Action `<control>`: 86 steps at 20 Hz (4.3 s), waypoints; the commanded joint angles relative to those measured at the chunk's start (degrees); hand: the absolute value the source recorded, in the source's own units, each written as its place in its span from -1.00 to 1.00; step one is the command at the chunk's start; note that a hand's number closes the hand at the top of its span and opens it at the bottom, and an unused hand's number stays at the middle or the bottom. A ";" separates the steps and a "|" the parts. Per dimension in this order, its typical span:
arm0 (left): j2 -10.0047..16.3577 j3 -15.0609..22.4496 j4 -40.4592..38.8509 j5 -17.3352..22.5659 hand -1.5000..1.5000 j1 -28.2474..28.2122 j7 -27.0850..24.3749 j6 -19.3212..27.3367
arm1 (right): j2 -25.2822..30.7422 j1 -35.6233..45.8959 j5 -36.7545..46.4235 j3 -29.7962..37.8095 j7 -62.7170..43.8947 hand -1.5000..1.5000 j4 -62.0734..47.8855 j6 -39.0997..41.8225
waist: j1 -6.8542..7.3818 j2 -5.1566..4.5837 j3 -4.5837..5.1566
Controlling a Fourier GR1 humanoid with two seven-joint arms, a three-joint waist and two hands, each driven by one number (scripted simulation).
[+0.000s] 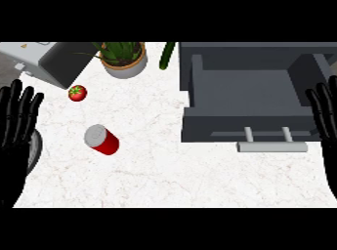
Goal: Pick up the can, place it into the drawer and close the drawer
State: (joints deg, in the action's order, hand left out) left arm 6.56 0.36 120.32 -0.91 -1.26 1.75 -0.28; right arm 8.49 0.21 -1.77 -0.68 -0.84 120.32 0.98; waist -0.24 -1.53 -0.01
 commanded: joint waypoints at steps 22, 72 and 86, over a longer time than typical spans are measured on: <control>0.17 -8.65 3.58 9.95 -1.00 -5.33 20.26 -0.31 | -1.79 -5.23 -3.46 8.77 -10.77 -1.00 -0.86 -2.12 | 0.23 1.58 0.01; -2.10 -12.60 -73.45 2.74 -1.00 12.60 -28.29 6.17 | -2.33 -12.57 -9.67 19.52 -13.25 -1.00 9.09 7.14 | -0.24 1.52 0.03; 0.46 -12.69 -93.34 3.44 -1.00 22.87 -38.49 -1.81 | -4.49 -7.86 -4.42 15.83 -16.96 -1.00 9.48 4.12 | -0.28 1.44 0.05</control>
State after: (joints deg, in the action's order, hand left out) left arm 5.79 -12.69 31.12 2.63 20.31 -34.36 1.82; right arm 4.98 -7.29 -7.05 16.07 -16.79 128.09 5.77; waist -0.50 -0.10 0.04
